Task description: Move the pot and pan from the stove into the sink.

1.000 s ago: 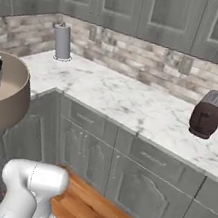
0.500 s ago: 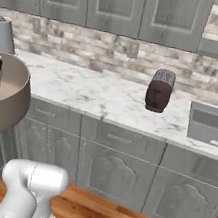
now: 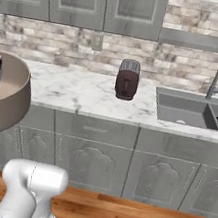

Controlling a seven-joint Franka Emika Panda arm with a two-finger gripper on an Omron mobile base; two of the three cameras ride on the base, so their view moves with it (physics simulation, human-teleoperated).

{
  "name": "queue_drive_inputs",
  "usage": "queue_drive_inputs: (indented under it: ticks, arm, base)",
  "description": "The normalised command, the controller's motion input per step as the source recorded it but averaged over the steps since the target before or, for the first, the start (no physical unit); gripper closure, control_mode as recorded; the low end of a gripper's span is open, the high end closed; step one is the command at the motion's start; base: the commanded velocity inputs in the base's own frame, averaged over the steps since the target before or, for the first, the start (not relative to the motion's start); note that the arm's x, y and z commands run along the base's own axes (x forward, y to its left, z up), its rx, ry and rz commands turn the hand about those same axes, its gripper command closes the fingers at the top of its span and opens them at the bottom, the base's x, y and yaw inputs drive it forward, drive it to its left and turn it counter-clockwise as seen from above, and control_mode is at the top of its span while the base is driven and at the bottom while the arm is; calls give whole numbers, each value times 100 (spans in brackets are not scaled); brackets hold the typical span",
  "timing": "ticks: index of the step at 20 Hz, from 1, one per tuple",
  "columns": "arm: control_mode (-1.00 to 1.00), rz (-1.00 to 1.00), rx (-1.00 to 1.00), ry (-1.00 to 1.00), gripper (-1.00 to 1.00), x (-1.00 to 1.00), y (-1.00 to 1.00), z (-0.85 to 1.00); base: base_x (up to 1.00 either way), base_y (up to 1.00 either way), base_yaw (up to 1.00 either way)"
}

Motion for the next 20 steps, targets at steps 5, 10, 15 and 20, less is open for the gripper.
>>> queue_drive_inputs:
  ticks: [5, 10, 15, 20]
  arm:
    - [100, 0, 0, 0, 100, 0, 0, 0]
    - [100, 0, 0, 0, 100, 0, 0, 0]
    - [100, 0, 0, 0, 100, 0, 0, 0]
    - [100, 0, 0, 0, 100, 0, 0, 0]
  base:
    - [1, -14, 0]
    - [23, -65, 0]
    - [33, -82, 0]
    - [27, -85, 0]
